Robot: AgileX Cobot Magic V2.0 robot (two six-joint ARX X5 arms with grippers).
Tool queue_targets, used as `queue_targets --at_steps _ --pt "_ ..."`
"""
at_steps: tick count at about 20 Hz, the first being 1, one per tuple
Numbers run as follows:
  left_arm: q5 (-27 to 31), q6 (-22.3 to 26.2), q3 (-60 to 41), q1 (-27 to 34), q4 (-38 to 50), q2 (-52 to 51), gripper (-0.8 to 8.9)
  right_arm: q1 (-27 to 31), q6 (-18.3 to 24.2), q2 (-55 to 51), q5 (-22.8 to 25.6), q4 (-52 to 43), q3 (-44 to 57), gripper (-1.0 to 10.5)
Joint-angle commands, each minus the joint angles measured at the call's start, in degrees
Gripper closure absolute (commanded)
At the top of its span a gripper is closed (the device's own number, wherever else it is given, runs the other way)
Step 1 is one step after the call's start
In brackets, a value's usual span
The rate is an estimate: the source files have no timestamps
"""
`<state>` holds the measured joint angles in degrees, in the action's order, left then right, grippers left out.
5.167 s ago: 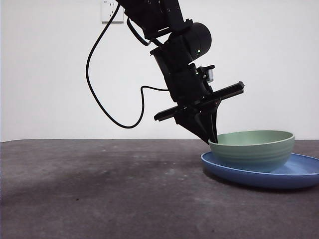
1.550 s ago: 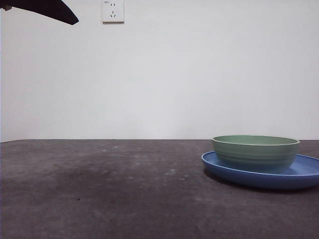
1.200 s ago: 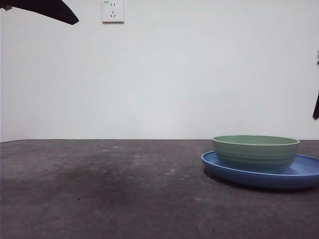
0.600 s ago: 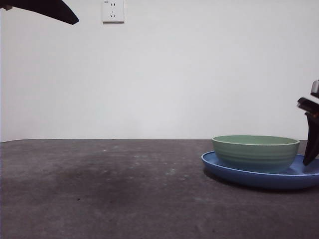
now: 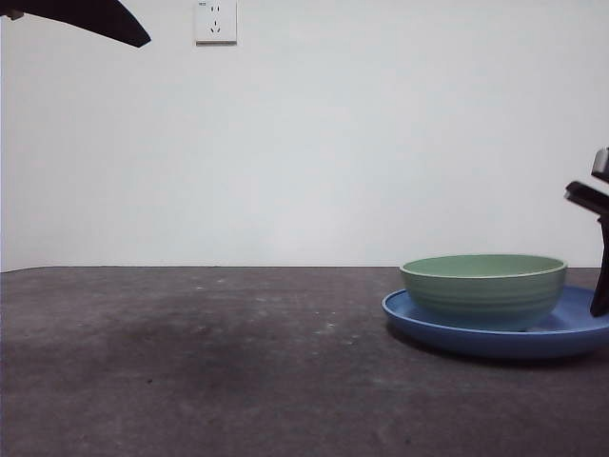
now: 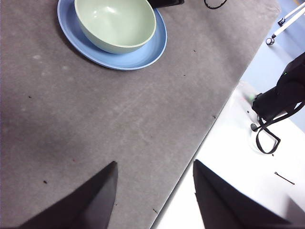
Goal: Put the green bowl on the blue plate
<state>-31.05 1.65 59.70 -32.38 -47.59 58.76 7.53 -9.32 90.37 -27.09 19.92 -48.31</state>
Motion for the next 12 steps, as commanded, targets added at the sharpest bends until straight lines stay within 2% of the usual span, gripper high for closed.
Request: queue_targets --at_steps 1,8,12 --pt "-0.31 0.72 0.31 -0.26 0.50 0.39 5.56 0.26 -1.49 -1.77 -2.56 -0.57 -0.28 9.4" --pt "-0.31 0.72 0.31 -0.26 0.52 0.39 5.56 -1.18 -7.04 -7.28 -8.94 -2.10 -0.28 9.4" --pt "-0.31 0.72 0.31 -0.26 0.68 0.42 5.56 -7.21 -10.08 -7.72 -8.22 -4.52 -0.33 9.4"
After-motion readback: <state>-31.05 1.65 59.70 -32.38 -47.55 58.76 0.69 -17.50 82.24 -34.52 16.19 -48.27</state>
